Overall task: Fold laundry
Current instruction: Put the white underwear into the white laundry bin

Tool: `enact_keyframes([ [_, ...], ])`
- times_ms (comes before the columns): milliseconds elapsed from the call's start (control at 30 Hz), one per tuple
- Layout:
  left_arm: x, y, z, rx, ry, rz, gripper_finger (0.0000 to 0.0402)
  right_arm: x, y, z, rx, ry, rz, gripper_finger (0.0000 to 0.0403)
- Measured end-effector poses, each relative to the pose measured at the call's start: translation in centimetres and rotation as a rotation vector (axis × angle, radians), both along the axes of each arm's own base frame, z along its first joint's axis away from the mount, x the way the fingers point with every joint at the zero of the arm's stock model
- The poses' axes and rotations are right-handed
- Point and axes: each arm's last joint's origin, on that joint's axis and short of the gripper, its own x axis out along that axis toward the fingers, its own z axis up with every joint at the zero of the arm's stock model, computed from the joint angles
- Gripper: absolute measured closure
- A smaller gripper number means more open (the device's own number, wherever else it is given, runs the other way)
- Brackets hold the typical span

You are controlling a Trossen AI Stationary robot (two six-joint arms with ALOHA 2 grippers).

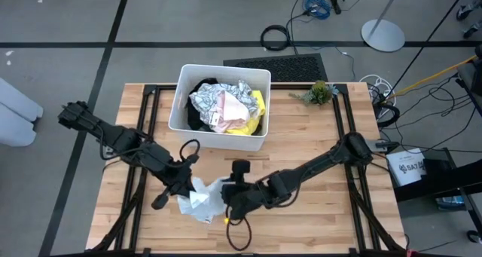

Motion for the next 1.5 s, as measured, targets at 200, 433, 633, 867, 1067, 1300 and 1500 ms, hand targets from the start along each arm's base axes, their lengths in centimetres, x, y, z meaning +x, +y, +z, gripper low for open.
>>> enact_keyframes([
  [200,0.2,-0.7,-0.5,-0.013,0.034,-0.064,0.0391,0.0,-0.4,-0.2,-0.011,0.031,-0.001,0.0234],
  [433,0.1,-1.0,-0.5,-0.02,0.037,-0.092,0.0391,0.0,-0.2,-0.3,0.093,0.07,0.091,0.0234],
  [633,0.1,-0.9,-0.4,-0.021,0.035,-0.091,0.0391,1.0,0.3,0.4,0.335,0.029,0.293,0.0234],
  [867,0.1,-0.9,-0.4,-0.021,0.035,-0.091,0.0391,1.2,0.6,0.8,0.351,-0.002,0.378,0.0234],
  [1067,0.1,-0.9,-0.5,-0.021,0.037,-0.095,0.0391,1.3,0.6,0.8,0.442,0.021,0.417,0.0234],
  [1300,0.1,-0.9,-0.4,-0.021,0.037,-0.094,0.0391,1.4,0.4,0.9,0.446,-0.007,0.313,0.0234],
  [1500,0.1,-0.9,-0.4,-0.021,0.037,-0.094,0.0391,1.3,1.2,1.2,0.456,-0.057,0.311,0.0234],
])
